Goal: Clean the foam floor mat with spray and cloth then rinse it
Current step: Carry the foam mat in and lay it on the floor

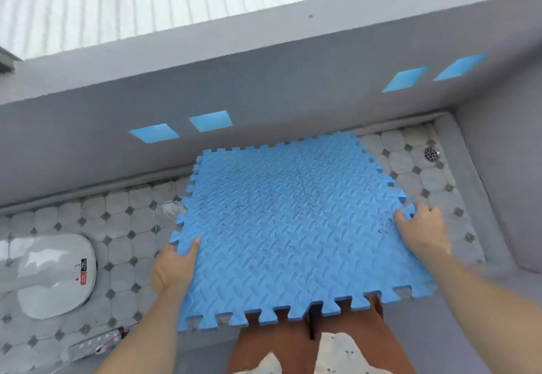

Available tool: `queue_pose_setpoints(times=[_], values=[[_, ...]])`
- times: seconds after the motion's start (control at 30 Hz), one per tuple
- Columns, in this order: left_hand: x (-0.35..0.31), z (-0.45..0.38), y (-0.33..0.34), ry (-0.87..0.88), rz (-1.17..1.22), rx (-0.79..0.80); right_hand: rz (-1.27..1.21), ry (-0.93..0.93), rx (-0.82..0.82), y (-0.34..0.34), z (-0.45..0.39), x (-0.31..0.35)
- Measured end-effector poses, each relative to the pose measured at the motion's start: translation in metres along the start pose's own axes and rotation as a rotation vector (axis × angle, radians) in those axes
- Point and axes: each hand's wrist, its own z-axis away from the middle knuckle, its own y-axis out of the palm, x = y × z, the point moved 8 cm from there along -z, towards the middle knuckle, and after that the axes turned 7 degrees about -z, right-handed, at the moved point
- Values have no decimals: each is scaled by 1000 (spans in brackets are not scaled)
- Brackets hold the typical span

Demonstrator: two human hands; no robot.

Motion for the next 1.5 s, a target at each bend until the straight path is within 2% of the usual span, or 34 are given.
queue_pose_setpoints(times=[0.4,0.6,0.8,1.0,1.1,1.27,1.5], values=[[-269,89,56,503,-263,72,-229,545,-115,-68,18,-253],[-385,133,88,738,-392,49,-375,727,-196,-75,30,-318],[-484,167,118,941,-461,70,-509,928,-265,-63,52,-354],[-583,166,179,1103,-589,184,-571,1085,-311,-20,24,-363],[-633,153,228,1176,-655,184,-595,1143,-341,21,-12,-369],[-714,125,343,1286,-668,175,-621,1179,-427,101,-105,-400],[-775,80,502,1371,-723,248,-652,1163,-477,217,-227,-452]])
